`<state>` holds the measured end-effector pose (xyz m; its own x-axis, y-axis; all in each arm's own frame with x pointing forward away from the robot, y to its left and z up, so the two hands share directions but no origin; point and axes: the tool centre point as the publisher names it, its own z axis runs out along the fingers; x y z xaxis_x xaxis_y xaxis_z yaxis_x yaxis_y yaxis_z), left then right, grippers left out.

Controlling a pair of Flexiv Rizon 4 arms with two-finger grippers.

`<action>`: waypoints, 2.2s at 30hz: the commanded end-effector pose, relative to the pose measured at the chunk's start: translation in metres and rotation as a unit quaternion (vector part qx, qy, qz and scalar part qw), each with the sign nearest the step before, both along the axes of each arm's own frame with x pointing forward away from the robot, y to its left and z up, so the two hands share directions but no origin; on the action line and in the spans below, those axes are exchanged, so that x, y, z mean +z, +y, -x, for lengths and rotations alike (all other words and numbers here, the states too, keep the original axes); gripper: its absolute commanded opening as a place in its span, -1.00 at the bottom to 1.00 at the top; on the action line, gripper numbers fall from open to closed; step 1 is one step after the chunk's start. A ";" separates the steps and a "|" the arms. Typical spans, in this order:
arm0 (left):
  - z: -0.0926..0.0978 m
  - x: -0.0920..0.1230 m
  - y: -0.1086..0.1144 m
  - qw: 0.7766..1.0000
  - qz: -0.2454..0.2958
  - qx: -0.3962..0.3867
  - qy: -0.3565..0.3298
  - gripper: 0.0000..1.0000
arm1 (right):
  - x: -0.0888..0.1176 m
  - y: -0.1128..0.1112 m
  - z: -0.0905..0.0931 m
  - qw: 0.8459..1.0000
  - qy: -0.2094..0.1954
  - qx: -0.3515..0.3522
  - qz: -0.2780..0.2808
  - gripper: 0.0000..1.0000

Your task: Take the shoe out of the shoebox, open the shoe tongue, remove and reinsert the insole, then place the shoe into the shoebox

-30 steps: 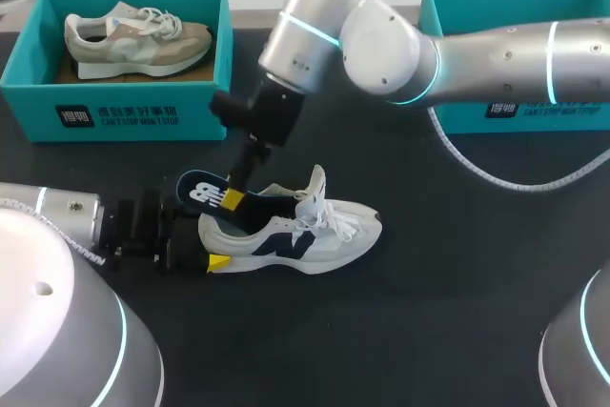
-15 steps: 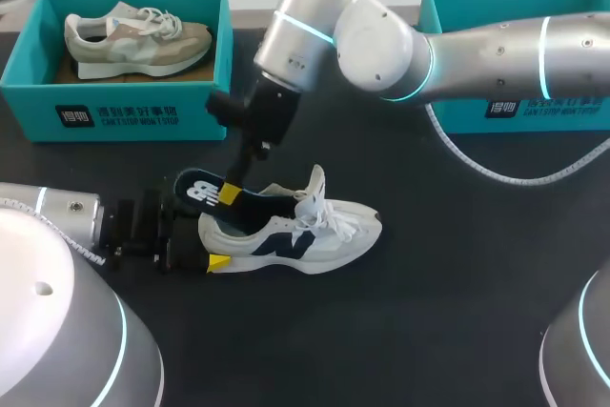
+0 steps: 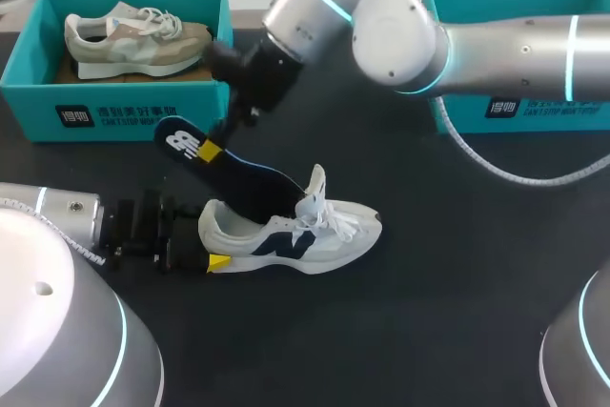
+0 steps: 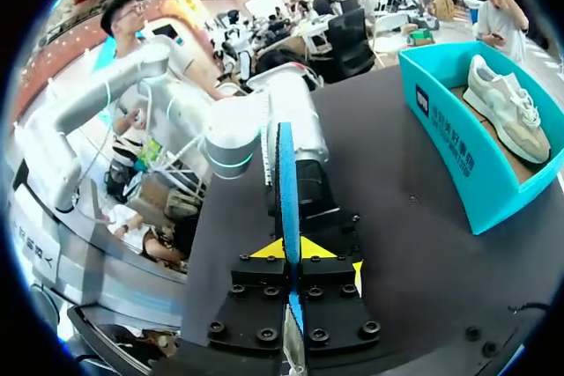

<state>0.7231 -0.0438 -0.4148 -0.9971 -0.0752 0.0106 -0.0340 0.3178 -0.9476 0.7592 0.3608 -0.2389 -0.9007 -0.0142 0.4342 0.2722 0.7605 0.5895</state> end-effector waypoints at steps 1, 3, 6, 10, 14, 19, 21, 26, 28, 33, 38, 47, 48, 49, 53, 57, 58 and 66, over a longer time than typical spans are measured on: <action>0.000 -0.001 -0.001 1.000 0.000 0.000 0.000 -1.00 | 0.005 -0.006 0.005 1.000 -0.016 -0.013 0.005 -1.00; 0.000 -0.001 -0.001 1.000 0.000 0.000 0.000 -1.00 | 0.005 -0.006 0.005 1.000 -0.016 -0.013 0.005 -1.00; 0.000 -0.001 -0.001 1.000 0.000 0.000 0.000 -1.00 | 0.005 -0.006 0.005 1.000 -0.016 -0.013 0.005 -1.00; 0.000 -0.001 -0.001 1.000 0.000 0.000 0.000 -1.00 | 0.005 -0.006 0.005 1.000 -0.016 -0.013 0.005 -1.00; 0.000 -0.001 -0.001 1.000 0.000 0.000 0.000 -1.00 | 0.008 -0.001 0.001 1.000 0.002 -0.014 -0.025 -1.00; 0.000 -0.001 -0.001 1.000 0.000 0.000 0.000 -1.00 | 0.032 0.002 -0.008 0.998 0.019 -0.032 -0.055 -1.00; 0.000 -0.001 -0.001 1.000 0.000 0.000 0.000 -1.00 | 0.047 0.001 -0.010 0.995 0.019 -0.052 -0.078 -1.00; 0.000 -0.001 -0.001 1.000 0.000 0.000 0.000 -1.00 | 0.074 -0.005 -0.017 0.992 0.010 -0.068 -0.108 -1.00; 0.000 -0.001 -0.001 1.000 0.000 0.000 0.000 -1.00 | 0.087 -0.008 -0.021 0.991 0.003 -0.073 -0.108 -1.00; 0.000 -0.001 -0.001 1.000 0.000 0.000 0.000 -1.00 | 0.116 -0.017 -0.027 0.990 -0.021 -0.085 -0.113 -1.00; 0.000 -0.001 -0.001 1.000 0.000 0.000 0.000 -1.00 | 0.137 -0.024 -0.031 0.990 -0.039 -0.084 -0.104 -1.00; 0.000 -0.001 -0.001 1.000 0.000 0.000 0.000 -1.00 | 0.137 -0.024 -0.031 0.990 -0.039 -0.084 -0.104 -1.00; 0.000 -0.001 -0.001 1.000 0.000 0.000 0.000 -1.00 | 0.137 -0.024 -0.031 0.990 -0.039 -0.084 -0.104 -1.00; 0.000 -0.001 -0.001 1.000 0.000 0.000 0.000 -1.00 | 0.137 -0.024 -0.031 0.990 -0.039 -0.084 -0.104 -1.00; 0.000 -0.001 -0.001 1.000 0.000 0.000 0.000 -1.00 | 0.144 -0.022 -0.034 0.980 0.034 -0.128 -0.149 -1.00; 0.000 -0.001 -0.001 1.000 0.000 0.000 0.000 -1.00 | 0.164 -0.030 -0.031 0.967 0.099 -0.147 -0.185 -1.00; 0.000 -0.001 -0.001 1.000 0.000 0.000 0.000 -1.00 | 0.169 -0.034 -0.030 0.958 0.120 -0.162 -0.205 -1.00; 0.000 -0.001 -0.001 1.000 0.000 0.000 0.000 -1.00 | 0.197 -0.045 -0.020 0.940 0.136 -0.163 -0.265 -1.00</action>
